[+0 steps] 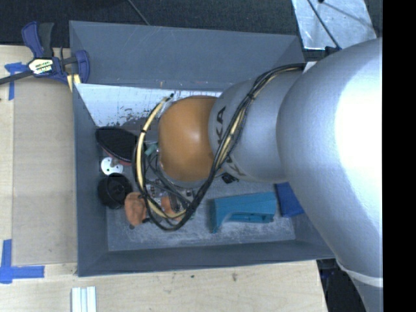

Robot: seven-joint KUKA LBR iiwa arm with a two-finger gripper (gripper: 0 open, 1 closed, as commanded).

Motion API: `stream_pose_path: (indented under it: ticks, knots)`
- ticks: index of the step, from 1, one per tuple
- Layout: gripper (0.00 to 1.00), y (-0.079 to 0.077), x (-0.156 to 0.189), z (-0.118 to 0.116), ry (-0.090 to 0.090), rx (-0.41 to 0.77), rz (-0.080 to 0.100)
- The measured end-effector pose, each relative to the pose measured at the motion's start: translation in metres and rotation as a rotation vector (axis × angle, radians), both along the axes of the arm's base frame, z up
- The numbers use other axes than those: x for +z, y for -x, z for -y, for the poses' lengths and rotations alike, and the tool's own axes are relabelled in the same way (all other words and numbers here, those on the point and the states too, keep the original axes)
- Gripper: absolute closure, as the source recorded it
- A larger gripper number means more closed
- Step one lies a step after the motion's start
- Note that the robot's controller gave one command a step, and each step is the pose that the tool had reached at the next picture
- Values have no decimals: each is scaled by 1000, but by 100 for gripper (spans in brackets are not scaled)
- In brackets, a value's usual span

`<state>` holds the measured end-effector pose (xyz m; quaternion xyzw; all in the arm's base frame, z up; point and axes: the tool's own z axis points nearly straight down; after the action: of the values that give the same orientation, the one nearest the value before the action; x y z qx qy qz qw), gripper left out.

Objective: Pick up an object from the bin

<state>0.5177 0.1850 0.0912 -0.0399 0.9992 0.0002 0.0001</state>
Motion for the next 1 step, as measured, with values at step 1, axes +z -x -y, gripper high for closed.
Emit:
stream_pose_path:
  ticks: [1]
  knots:
    - [100,-1,9,0,0,0,2]
